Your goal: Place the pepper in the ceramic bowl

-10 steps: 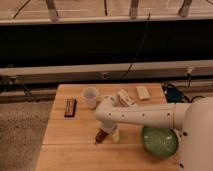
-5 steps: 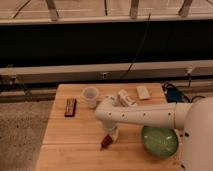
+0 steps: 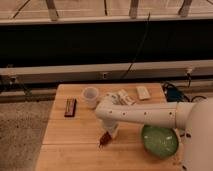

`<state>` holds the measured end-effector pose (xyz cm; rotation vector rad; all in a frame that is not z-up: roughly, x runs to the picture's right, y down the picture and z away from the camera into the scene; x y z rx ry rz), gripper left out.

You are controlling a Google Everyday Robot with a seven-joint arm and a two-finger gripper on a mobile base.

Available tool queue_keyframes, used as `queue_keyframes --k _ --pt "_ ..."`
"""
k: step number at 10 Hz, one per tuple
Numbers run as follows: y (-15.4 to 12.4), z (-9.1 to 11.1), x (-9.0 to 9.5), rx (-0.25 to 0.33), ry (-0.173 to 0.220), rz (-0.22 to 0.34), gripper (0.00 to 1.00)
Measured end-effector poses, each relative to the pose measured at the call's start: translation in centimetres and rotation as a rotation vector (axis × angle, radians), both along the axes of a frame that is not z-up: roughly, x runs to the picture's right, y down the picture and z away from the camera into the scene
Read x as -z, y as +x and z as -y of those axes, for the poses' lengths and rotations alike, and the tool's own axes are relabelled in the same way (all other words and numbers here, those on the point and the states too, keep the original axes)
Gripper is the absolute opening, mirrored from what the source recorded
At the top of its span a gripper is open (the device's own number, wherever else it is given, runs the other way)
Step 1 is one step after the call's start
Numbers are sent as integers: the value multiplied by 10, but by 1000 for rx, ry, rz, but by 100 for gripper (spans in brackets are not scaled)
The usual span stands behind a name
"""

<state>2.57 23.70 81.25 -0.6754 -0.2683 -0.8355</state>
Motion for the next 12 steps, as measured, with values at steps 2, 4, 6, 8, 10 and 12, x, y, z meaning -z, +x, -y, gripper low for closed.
queue_keyframes --k 2,4,6,8,10,12 --pt "5 0 5 -4 4 -5 1" --pt "4 2 6 -14 5 -1 1" --pt "13 19 11 -32 12 -1 1" --pt "24 25 15 -46 11 -4 1" --pt "29 28 15 -61 10 -4 1" --pt "43 35 19 -88 17 -1 1"
